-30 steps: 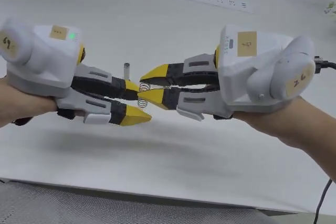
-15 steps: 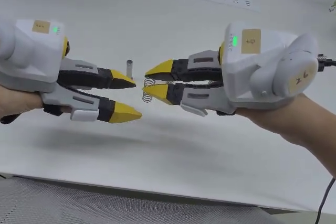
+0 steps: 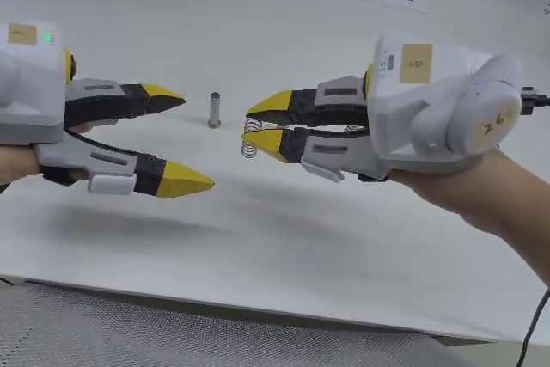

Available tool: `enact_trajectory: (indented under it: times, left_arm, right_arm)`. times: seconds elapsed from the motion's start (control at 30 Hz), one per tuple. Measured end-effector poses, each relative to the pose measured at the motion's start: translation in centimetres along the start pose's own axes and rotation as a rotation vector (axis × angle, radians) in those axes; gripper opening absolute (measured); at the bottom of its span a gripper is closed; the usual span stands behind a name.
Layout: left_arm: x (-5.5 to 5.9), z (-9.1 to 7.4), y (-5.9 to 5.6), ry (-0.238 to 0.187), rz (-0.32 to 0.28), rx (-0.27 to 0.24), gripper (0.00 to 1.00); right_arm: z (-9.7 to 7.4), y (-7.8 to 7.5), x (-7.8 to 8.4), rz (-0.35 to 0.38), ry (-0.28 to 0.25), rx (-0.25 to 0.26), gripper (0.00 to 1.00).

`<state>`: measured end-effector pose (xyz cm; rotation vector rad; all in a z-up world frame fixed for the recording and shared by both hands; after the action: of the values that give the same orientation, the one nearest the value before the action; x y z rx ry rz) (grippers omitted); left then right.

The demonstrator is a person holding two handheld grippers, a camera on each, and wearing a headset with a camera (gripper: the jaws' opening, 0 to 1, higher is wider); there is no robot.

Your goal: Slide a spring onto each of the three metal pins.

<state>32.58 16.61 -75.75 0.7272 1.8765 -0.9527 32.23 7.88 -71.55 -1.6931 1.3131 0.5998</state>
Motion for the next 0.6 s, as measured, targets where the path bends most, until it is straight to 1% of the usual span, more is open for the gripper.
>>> enact_trajectory:
  times: [0.07,0.1,0.13,0.2,0.27,0.47,0.6]
  left_arm:
    - [-0.1,-0.3,0.4,-0.016,-0.015,-0.021,0.79]
    - [-0.2,-0.5,0.8,-0.030,-0.024,-0.048,0.84]
    - [-0.2,-0.6,1.0,-0.035,-0.024,-0.064,0.88]
    - [-0.2,-0.8,1.3,-0.042,-0.024,-0.081,0.94]
    - [-0.3,-1.1,1.5,-0.052,-0.033,-0.093,0.97]
    - [0.1,-1.4,1.6,-0.054,-0.050,-0.100,0.98]
    - [0.2,-1.6,1.6,-0.063,-0.056,-0.105,0.98]
  right_arm:
    - [0.0,0.0,0.0,-0.004,0.002,0.002,0.08]
    - [0.1,0.0,0.1,-0.006,0.002,0.002,0.08]
    - [0.1,0.0,0.1,-0.010,0.004,0.004,0.08]
    - [0.1,0.0,0.1,-0.007,0.004,0.004,0.08]
    - [0.2,-0.1,0.3,-0.006,0.007,0.005,0.08]
    - [0.4,-0.1,0.6,-0.005,0.014,0.006,0.08]
    - [0.6,-0.5,0.9,0.000,0.020,0.012,0.08]
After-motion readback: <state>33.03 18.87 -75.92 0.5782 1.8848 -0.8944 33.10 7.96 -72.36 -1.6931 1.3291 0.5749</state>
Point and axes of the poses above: the centre of the closed fingertips' face, and the gripper's own axes: z roughly forward along the fingers, y roughly to its left, x roughly out of its underside, the point moved 3 cm from there along -z, roughly backward along the fingers, and after that the axes turned 7 degrees about -z, right-handed, at the moved point
